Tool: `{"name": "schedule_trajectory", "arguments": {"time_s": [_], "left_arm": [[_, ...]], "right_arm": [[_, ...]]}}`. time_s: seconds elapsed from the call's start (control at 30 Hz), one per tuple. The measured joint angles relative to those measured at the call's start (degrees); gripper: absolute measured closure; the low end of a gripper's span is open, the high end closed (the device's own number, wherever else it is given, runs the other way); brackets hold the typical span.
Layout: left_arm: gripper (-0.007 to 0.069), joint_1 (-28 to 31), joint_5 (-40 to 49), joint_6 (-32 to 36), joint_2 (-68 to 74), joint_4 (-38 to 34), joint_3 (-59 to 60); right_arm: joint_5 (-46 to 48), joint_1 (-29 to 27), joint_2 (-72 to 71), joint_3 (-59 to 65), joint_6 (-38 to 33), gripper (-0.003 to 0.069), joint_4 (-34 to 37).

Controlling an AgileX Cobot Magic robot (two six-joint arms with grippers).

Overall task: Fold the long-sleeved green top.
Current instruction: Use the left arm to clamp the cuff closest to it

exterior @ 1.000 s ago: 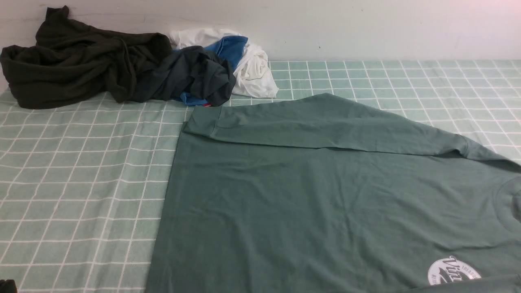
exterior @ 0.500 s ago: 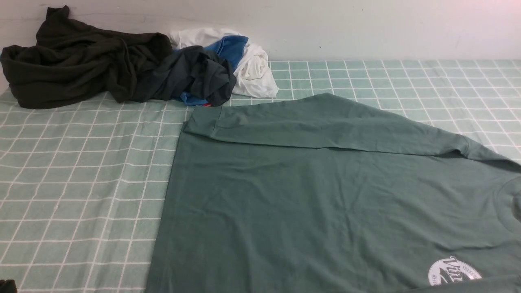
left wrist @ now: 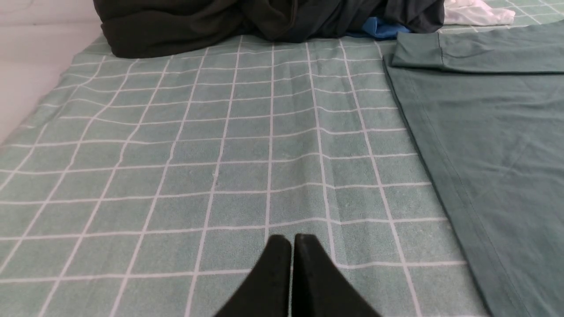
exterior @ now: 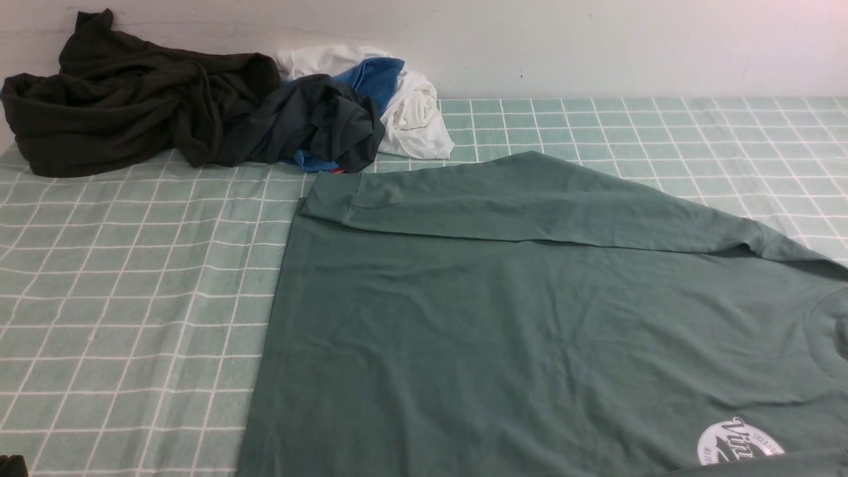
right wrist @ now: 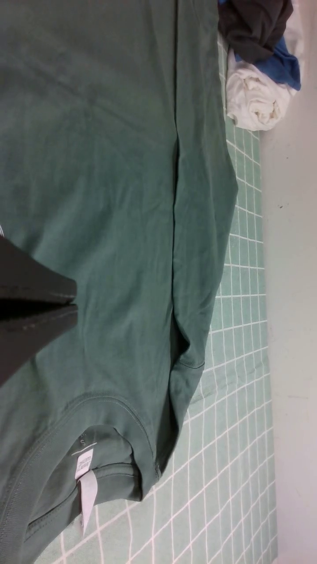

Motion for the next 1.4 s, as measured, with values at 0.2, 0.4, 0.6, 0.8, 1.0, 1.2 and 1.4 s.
{"name": "schedule_trajectory", "arguments": {"time_s": [0.2,0.4,0.6,0.8,1.0,1.2,1.4], "left_arm": [[0.0627,0.0,0.0,0.0,0.0,0.0,0.0],[0.0627,0.0,0.0,0.0,0.0,0.0,0.0],[0.0627,0.0,0.0,0.18,0.0,0.0,0.0],[0.0627,0.0,0.0,0.18,0.0,0.0,0.0],[0.0627,0.0,0.0,0.18,0.0,0.0,0.0],[0.0627,0.0,-0.12,-0.18,0.0,-0.96,0.0],[0.0627,0.0,-2.52,-8.46,0.0,-16.71,0.47]], "right_arm": [[0.0,0.0,0.0,0.0,0.0,0.0673,0.0],[0.0,0.0,0.0,0.0,0.0,0.0673,0.0],[0.0,0.0,0.0,0.0,0.0,0.0673,0.0],[0.0,0.0,0.0,0.0,0.0,0.0673,0.06],[0.0,0.0,0.0,0.0,0.0,0.0673,0.06],[0.0,0.0,0.0,0.0,0.0,0.0673,0.06],[0.0,0.0,0.0,0.0,0.0,0.0673,3.55]]}}
